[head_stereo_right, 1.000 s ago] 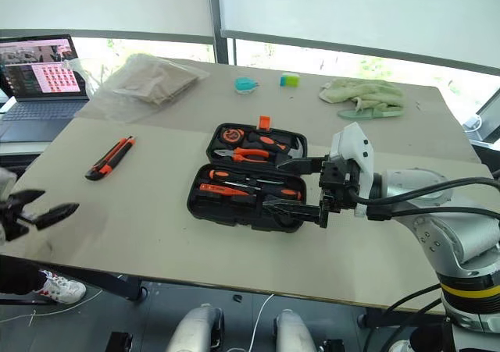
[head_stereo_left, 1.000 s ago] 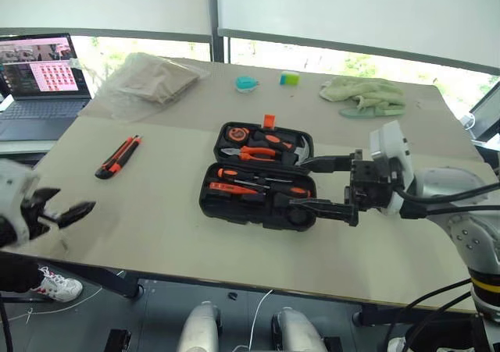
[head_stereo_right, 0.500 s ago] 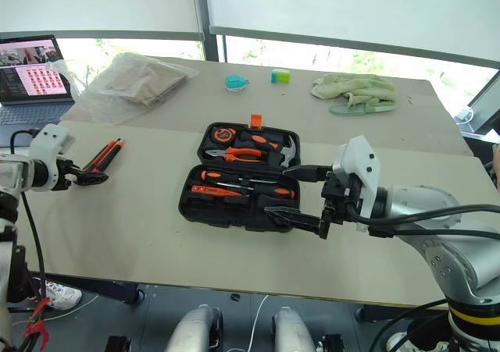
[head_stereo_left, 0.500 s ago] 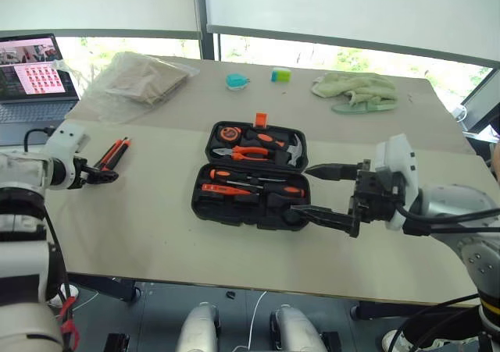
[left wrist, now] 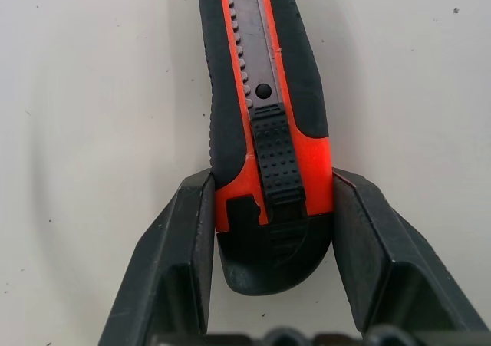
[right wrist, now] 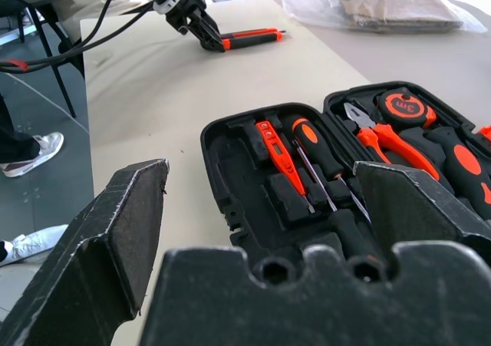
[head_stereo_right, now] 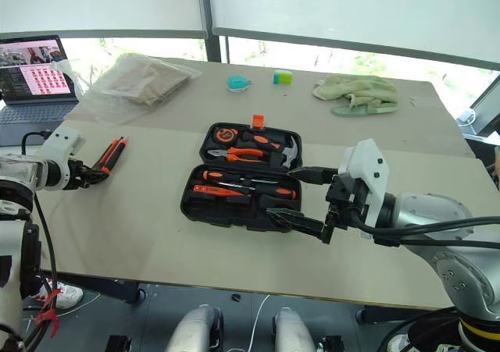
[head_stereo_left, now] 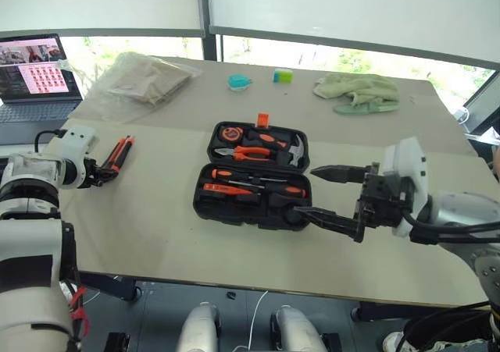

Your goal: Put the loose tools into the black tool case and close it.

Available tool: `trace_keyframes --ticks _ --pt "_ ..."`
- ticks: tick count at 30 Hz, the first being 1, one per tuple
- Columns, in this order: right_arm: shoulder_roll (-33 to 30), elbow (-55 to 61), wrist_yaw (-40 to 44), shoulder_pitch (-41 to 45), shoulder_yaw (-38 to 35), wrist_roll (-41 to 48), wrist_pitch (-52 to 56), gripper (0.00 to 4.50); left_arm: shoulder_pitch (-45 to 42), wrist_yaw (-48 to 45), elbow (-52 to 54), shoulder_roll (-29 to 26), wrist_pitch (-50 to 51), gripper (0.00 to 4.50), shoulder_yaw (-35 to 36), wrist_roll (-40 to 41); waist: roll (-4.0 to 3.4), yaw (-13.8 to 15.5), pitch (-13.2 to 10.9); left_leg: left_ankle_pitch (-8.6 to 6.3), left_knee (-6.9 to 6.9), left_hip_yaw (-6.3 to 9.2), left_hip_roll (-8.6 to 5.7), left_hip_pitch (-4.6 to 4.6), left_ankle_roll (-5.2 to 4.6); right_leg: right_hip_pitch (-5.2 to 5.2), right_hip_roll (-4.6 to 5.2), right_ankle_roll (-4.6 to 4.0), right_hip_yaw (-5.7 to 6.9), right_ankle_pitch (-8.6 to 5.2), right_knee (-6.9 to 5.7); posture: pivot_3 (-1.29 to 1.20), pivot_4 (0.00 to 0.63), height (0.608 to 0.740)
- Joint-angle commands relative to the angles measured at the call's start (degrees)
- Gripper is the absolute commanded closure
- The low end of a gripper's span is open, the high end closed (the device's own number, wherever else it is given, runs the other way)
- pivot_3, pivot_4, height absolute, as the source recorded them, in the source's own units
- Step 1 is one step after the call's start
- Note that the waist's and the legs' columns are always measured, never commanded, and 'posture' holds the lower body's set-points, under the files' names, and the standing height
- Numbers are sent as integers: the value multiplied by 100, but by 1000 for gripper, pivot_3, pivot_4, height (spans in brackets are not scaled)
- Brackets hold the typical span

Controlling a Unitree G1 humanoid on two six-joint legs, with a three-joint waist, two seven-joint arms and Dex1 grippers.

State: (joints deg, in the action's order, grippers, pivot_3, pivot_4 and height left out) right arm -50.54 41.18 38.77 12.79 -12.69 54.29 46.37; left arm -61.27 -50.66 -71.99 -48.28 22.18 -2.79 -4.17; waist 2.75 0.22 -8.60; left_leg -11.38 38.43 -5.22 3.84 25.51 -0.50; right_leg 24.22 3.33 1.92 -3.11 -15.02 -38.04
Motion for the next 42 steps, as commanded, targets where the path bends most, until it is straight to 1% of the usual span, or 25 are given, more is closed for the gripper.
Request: trace_keyframes --ticks 1,3,4,6,8,10,12,18,22,26,28,36,38,41,42 --pt "-159 181 -37 -39 -366 234 45 0 -204 -1540 864 96 -675 2817 276 571 6 50 -3 0 3 0 0 3 0 0 0 0 2 0 1 0 150 740" --pt "-217 162 2 -143 -445 255 27 0 -95 -2468 1737 154 -469 2817 284 939 13 75 -7 0 25 13 4 30 0 4 2 0 23 0 3 0 150 740" --pt "-234 157 15 -179 -469 258 18 0 -38 -2713 2040 165 -325 2817 277 1044 15 78 -7 0 34 23 5 46 0 8 4 0 34 0 4 0 150 740" --pt "-247 137 38 -262 -491 238 -9 0 290 -3325 3113 183 -303 2817 -122 1067 14 53 -5 -1 43 31 1 57 -1 7 9 3 41 3 9 0 150 740" --pt "-237 137 44 -362 -480 171 -57 0 599 -3829 4010 221 -566 2817 -589 955 5 39 -1 -2 41 31 -1 54 -3 5 9 5 39 3 10 0 150 740" --pt "-219 128 38 -425 -456 109 -96 0 715 -4061 4462 301 -729 2817 -911 833 -3 22 1 -1 40 32 0 46 -3 2 7 4 36 3 6 0 150 740" --pt "-196 147 21 -494 -456 84 -118 0 724 -4146 4684 421 -891 2817 -1162 778 -4 16 0 -1 41 34 2 40 -4 -2 2 3 36 2 1 0 150 740" --pt "-157 350 -139 -716 -523 102 -126 0 591 -4156 4624 980 -1301 2817 -1636 579 -3 35 0 0 45 39 0 42 -4 -3 0 4 35 2 2 0 150 740" --pt "-143 484 -316 -790 -626 214 -78 0 617 -4184 4512 1077 -1909 2817 -1935 407 -3 36 -1 0 47 42 -1 44 -4 -3 0 6 35 2 3 0 150 740" --pt "-141 610 -407 -1000 -783 284 -75 0 546 -4184 4409 1089 -2242 2817 -2254 421 -3 30 -1 0 46 44 -1 43 -4 -3 -1 5 35 2 2 0 150 740" --pt "-122 646 -456 -1079 -831 310 -95 0 452 -4183 4205 1187 -2470 2817 -2307 206 -3 35 0 0 47 45 -1 44 -4 -4 0 6 35 2 2 0 150 740" --pt "-69 736 -637 -1163 -760 305 -142 0 147 -4176 3392 1526 -2971 2817 -2415 -36 -3 44 0 0 50 47 -2 44 -5 -7 0 7 35 1 4 0 150 740" --pt "-52 739 -692 -1126 -734 321 -130 0 63 -4183 3351 1505 -2849 1805 -2508 166 -3 43 0 0 50 48 -3 44 -5 -8 0 7 35 1 4 0 150 740" --pt "-49 746 -743 -1106 -706 336 -123 0 -45 -4184 3503 1324 -2548 710 -2694 606 -3 33 0 0 50 50 -2 45 -5 -7 -1 7 35 1 4 0 150 740" --pt "-48 751 -755 -1105 -699 341 -123 0 -79 -4184 3520 1281 -2531 418 -2704 675 -3 23 -1 0 49 50 -2 44 -5 -6 -1 8 35 1 3 0 150 740"
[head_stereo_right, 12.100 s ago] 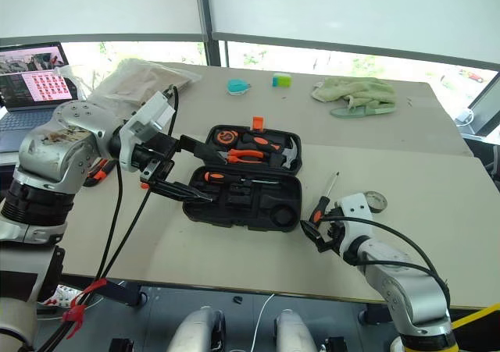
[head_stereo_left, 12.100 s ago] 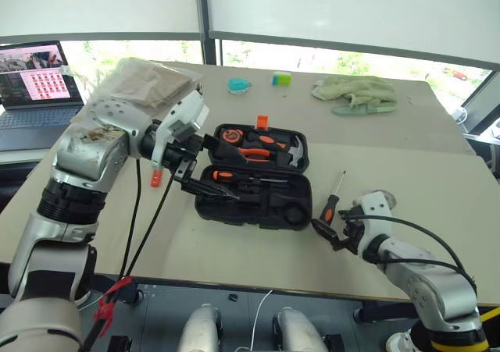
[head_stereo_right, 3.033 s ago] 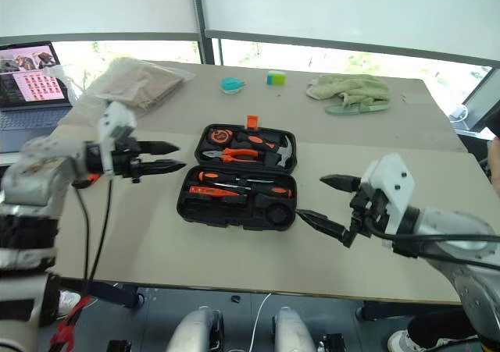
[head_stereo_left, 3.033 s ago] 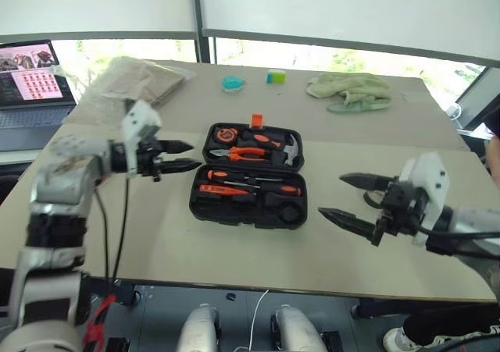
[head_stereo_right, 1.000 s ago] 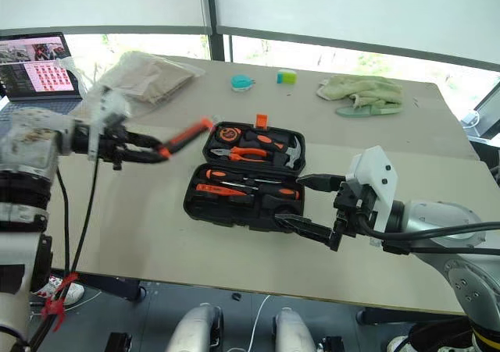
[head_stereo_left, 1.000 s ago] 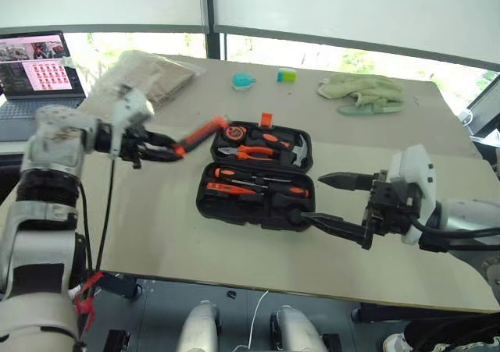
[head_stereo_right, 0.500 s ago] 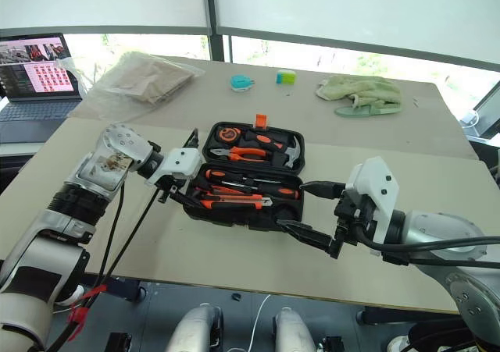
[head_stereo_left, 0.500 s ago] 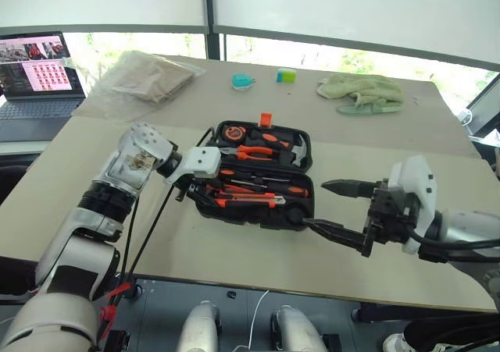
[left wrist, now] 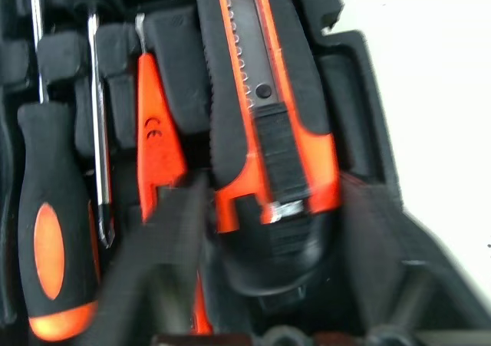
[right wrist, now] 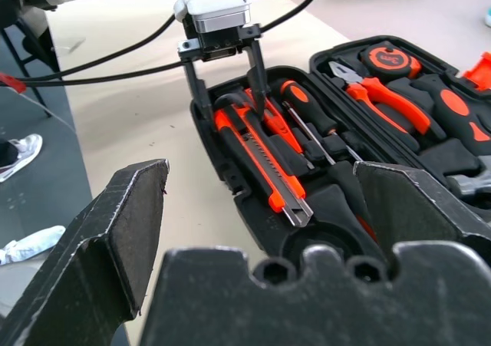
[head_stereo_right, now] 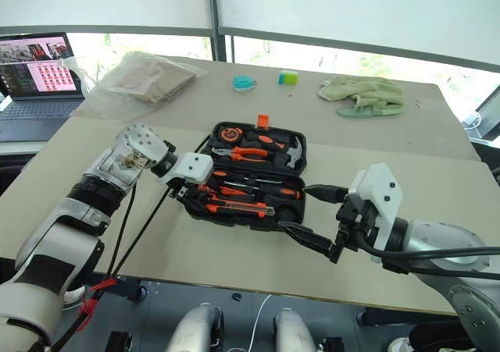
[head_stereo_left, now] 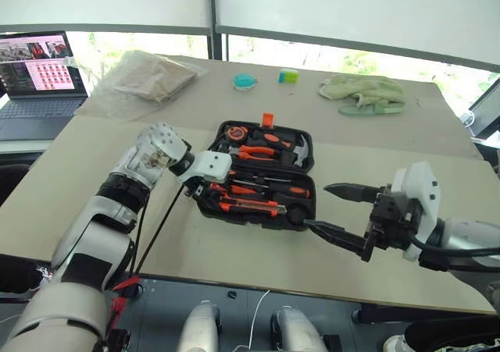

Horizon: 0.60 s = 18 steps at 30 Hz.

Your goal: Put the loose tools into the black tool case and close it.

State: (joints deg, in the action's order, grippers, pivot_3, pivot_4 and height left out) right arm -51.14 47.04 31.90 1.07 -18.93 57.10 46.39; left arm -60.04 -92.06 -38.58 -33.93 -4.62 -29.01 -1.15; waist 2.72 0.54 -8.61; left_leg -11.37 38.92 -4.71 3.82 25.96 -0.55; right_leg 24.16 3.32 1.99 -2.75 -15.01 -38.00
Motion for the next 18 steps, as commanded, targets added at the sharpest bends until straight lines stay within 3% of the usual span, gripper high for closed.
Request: trace_keyframes --ticks 1,6,9,18 --pt "14 178 -82 66 -64 66 -124 0 -252 -44 159 -174 146 76 -41 412 0 -15 0 0 -1 0 1 0 0 1 0 0 0 0 0 0 150 740" --pt "26 185 -129 92 -9 80 -132 0 -520 -44 78 -241 494 76 142 830 0 -11 0 0 0 2 0 1 0 0 -1 0 0 0 0 0 150 740" --pt "32 164 -138 132 16 87 -135 0 -604 -44 5 -71 683 797 404 951 0 -4 0 0 1 2 0 1 0 -1 0 1 0 -1 0 0 150 740" --pt "37 148 -129 132 10 105 -134 0 -11 -43 926 184 982 4186 456 899 0 -20 0 0 1 2 0 1 0 0 -1 1 0 -1 -2 0 150 740"
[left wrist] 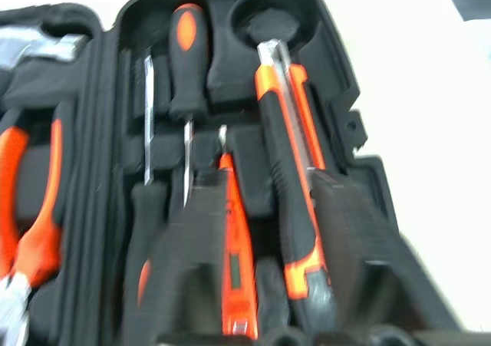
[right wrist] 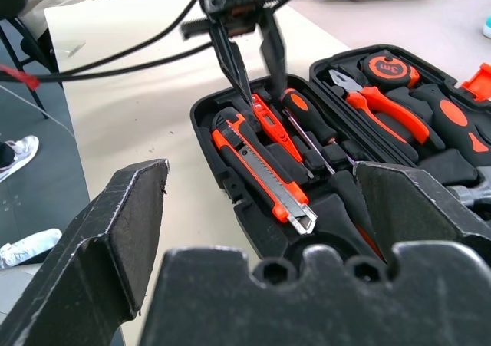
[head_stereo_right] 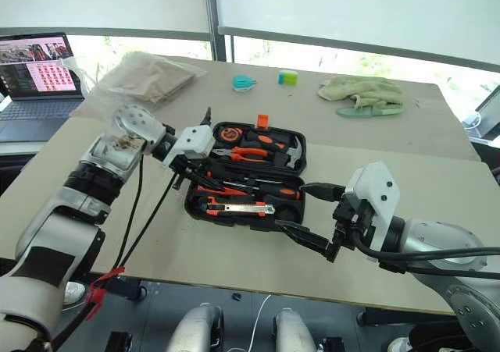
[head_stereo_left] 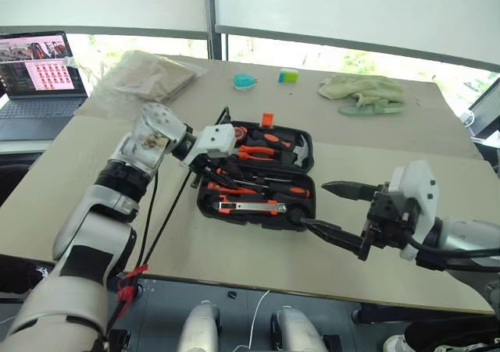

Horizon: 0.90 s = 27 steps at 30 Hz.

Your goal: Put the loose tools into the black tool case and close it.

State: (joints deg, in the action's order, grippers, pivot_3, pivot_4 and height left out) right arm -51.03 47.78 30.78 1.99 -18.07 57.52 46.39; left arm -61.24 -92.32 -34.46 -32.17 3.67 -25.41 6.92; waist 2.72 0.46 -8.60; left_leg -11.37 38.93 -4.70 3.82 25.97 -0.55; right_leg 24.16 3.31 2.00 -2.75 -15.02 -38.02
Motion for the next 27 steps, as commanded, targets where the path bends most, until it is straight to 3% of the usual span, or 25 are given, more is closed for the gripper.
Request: trace_keyframes --ticks 1,14,27 --pt "23 85 -8 9 -97 62 -138 0 203 0 629 14 156 4403 74 1 0 -11 0 0 0 1 0 -1 0 0 0 0 0 0 0 0 150 740" --pt "51 137 -67 -71 -113 99 -140 0 686 536 423 58 -803 4403 -280 -1180 -3 25 2 0 2 1 -1 -2 0 -6 0 0 0 0 1 0 150 740" --pt "111 198 -98 -114 -59 89 -164 0 684 37 253 -330 -1148 4403 -216 -1145 -17 -71 11 0 -7 0 3 -86 0 -83 -1 -6 -1 -4 3 0 150 740"
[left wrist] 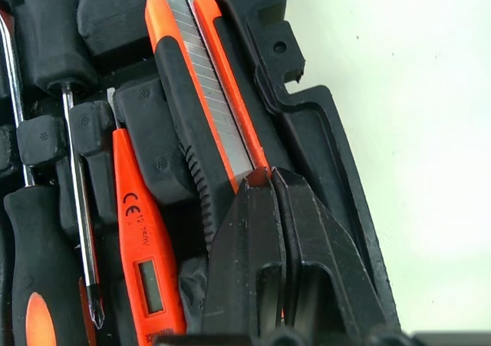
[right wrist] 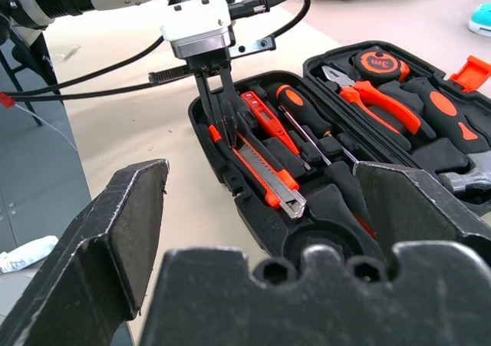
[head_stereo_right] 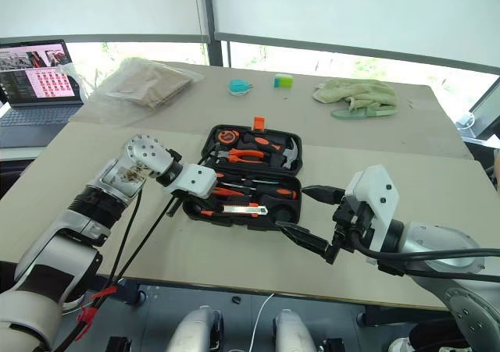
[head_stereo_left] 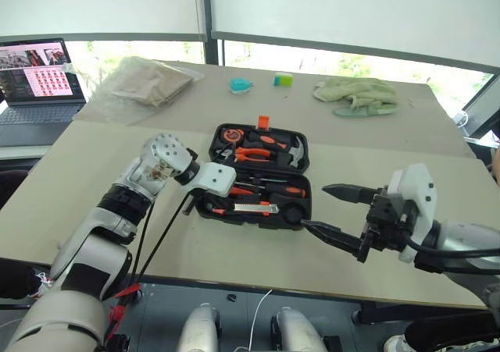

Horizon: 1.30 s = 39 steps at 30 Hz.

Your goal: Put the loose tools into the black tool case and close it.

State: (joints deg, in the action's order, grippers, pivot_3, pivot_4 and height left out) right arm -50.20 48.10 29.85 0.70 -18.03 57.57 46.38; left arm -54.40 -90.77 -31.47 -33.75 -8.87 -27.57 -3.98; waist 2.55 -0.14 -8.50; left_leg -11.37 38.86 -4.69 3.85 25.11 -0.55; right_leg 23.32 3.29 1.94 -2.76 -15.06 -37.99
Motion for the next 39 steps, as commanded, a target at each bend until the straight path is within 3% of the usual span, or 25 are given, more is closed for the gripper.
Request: trace_keyframes --ticks 1,8,24,39 --pt "29 172 2 4 -70 82 -166 0 2 -150 33 -169 249 4403 15 89 0 -15 0 0 0 0 1 0 0 0 0 -1 0 0 0 0 150 740" --pt "25 178 14 10 -38 67 -159 0 -430 -173 667 -117 1885 4403 95 1593 1 -28 -5 0 1 5 -1 9 0 4 2 3 1 -2 2 0 150 740" --pt "24 136 -33 32 37 30 -146 0 -264 456 -644 667 316 4403 5 152 -1 19 -4 0 1 10 -5 16 0 4 3 5 5 -2 14 0 150 740" --pt "66 250 -137 -135 1 76 -164 0 -83 982 -1501 802 -463 4403 -96 -501 -12 90 15 3 4 10 -7 1 -5 -25 7 9 7 2 34 0 150 740"
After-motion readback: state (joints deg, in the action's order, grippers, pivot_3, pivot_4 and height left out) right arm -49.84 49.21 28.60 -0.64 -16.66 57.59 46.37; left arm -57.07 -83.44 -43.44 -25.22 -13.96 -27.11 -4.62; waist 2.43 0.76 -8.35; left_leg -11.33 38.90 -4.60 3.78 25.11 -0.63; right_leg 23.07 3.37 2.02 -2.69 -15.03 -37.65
